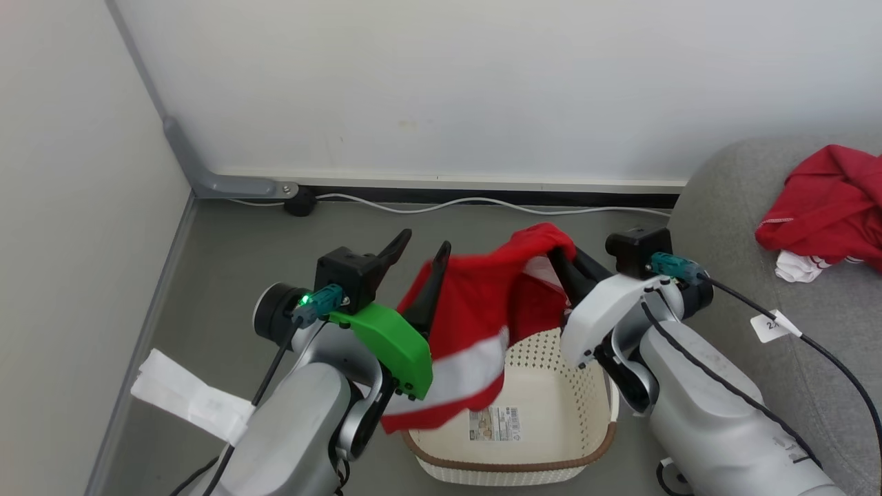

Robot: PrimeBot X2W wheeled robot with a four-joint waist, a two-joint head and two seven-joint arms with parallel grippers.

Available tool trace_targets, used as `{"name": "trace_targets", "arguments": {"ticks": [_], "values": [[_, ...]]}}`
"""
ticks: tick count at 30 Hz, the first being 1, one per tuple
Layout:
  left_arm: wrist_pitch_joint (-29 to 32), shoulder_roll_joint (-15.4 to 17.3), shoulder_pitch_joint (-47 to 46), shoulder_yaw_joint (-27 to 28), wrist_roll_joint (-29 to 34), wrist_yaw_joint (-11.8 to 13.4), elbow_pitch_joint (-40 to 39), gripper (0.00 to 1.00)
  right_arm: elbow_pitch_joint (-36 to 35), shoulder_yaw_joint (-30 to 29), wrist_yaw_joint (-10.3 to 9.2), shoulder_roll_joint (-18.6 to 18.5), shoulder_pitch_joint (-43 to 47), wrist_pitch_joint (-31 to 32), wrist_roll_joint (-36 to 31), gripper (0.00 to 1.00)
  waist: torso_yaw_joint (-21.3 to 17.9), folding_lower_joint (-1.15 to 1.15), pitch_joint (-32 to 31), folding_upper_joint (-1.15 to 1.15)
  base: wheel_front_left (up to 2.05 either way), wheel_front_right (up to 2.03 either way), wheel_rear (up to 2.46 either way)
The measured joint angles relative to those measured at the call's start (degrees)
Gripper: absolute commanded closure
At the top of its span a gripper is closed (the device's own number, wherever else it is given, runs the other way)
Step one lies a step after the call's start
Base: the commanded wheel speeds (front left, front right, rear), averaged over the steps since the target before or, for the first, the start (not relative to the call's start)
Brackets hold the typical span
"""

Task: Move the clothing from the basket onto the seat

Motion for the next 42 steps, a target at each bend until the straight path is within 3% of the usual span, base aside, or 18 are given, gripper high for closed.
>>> {"name": "trace_targets", "arguments": {"ticks": [10,17,42], "values": [[-3.04,0.62,2.55,0.67,-0.10,0.14,-1.91,0.00,-2.82,-3.55,-1.22,-0.24,-3.30,-1.49,-0.02,1.00,-4.38,0.00,0.31,0.00,0.00,0.00,0.00],[-6.09,0.68,4.72,0.62,-0.10,0.07,-3.79,0.00,-5.99,-6.26,-3.19,-3.34,-4.13,-1.96,-0.16,1.00,-8.10,0.00,0.49,0.00,0.00,0.00,0.00],[-7.38,1.75,9.11,-2.16,0.26,-0.51,-5.15,0.00,-15.01,-7.82,-4.13,-9.23,0.06,-1.42,-0.56,1.00,-26.97,0.00,1.29,0.00,0.00,0.00,0.00]]}}
